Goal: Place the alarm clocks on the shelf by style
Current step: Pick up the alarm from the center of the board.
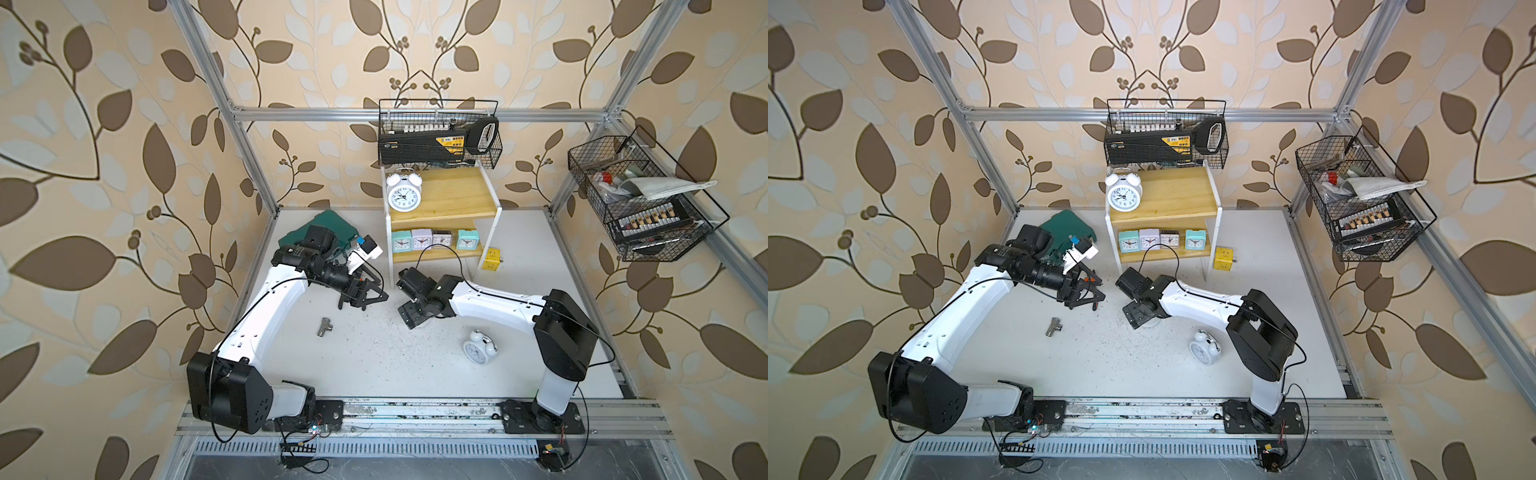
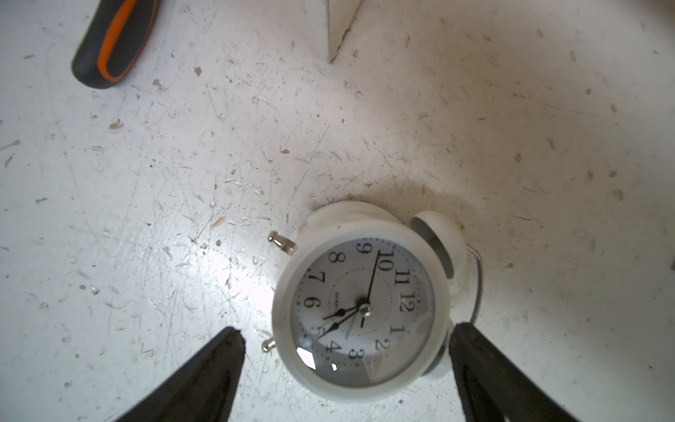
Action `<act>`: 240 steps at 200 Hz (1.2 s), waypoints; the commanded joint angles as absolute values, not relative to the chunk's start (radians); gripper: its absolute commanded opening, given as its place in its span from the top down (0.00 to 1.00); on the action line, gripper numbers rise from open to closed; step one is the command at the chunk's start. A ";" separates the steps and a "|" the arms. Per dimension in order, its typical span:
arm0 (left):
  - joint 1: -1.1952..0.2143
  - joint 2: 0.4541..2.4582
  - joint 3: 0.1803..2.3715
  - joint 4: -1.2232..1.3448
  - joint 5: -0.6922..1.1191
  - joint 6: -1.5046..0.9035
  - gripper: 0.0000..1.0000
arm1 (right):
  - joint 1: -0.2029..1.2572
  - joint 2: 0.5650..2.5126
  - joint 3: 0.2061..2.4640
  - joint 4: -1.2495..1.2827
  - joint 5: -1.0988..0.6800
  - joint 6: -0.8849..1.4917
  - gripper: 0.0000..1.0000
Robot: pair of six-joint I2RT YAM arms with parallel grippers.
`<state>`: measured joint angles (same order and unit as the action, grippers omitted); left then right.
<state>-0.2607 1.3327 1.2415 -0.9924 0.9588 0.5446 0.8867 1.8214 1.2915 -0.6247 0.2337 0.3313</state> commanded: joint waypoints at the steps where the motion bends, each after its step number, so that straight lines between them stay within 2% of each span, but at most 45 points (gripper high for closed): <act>1: -0.250 1.316 1.235 -0.982 0.962 0.538 0.24 | 0.870 1.846 1.283 -0.614 0.244 0.335 0.07; 47: -0.249 1.318 1.235 -0.982 0.960 0.538 0.24 | 0.847 1.891 1.280 -0.585 0.222 0.333 0.04; 91: -0.247 1.318 1.235 -0.979 0.958 0.535 0.24 | 0.844 1.920 1.282 -0.568 0.200 0.327 0.12; 120: -0.247 1.319 1.235 -0.975 0.954 0.529 0.24 | 0.845 1.929 1.278 -0.568 0.197 0.325 0.14; 144: -0.246 1.320 1.235 -0.968 0.947 0.514 0.23 | 0.844 1.914 1.267 -0.563 0.198 0.317 0.23; 157: -0.247 1.322 1.236 -0.961 0.941 0.501 0.23 | 0.845 1.886 1.254 -0.555 0.206 0.308 0.27; 240: -0.246 1.366 1.288 -0.933 0.905 0.301 0.19 | 0.863 1.549 1.050 -0.350 0.208 0.163 0.38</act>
